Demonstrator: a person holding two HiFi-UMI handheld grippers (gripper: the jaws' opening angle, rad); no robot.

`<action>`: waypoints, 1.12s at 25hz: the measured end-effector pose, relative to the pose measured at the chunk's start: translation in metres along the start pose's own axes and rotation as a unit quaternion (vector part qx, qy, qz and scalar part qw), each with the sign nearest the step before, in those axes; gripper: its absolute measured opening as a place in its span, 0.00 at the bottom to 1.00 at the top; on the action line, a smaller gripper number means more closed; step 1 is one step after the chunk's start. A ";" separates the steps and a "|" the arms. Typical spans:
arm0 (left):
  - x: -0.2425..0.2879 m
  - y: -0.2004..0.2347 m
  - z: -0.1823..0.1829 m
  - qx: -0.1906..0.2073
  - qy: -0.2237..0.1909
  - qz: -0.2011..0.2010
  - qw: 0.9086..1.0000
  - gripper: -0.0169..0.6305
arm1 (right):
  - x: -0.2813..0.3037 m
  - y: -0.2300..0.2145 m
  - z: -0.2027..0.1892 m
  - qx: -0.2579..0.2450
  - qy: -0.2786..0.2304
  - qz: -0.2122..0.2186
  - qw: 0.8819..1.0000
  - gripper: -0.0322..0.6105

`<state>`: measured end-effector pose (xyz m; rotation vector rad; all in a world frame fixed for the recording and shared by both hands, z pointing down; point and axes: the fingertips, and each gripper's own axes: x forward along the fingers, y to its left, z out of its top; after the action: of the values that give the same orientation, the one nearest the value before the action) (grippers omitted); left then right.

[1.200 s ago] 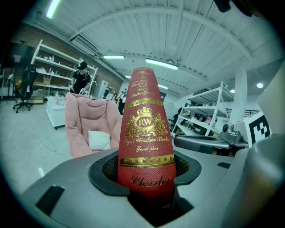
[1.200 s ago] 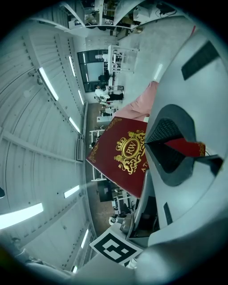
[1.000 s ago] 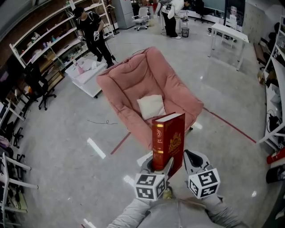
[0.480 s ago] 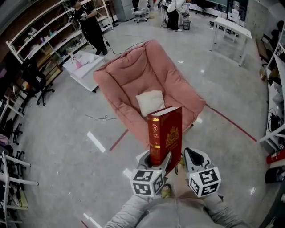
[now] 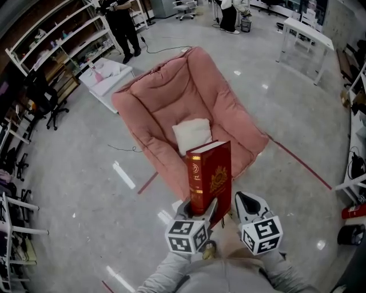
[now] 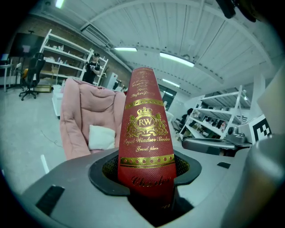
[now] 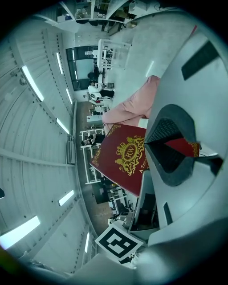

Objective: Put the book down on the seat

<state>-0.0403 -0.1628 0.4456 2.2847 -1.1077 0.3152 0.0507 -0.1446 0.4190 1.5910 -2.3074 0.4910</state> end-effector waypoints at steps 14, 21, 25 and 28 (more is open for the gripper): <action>0.122 0.039 0.012 -0.025 0.046 0.021 0.998 0.41 | 0.093 -0.073 -0.016 0.031 0.066 0.030 0.997 0.06; 0.189 0.070 0.004 -0.044 0.066 0.035 0.996 0.40 | 0.147 -0.109 -0.026 0.037 0.085 0.030 0.995 0.06; 0.226 0.092 -0.006 -0.056 0.080 0.045 0.994 0.41 | 0.176 -0.130 -0.032 0.046 0.092 0.026 0.994 0.06; 0.251 0.107 -0.016 -0.063 0.088 0.052 0.993 0.41 | 0.195 -0.143 -0.040 0.050 0.098 0.024 0.994 0.06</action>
<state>0.0351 -0.3671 0.6108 2.0509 -1.1237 0.4649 0.1196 -0.3372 0.5540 1.4622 -2.2084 0.7497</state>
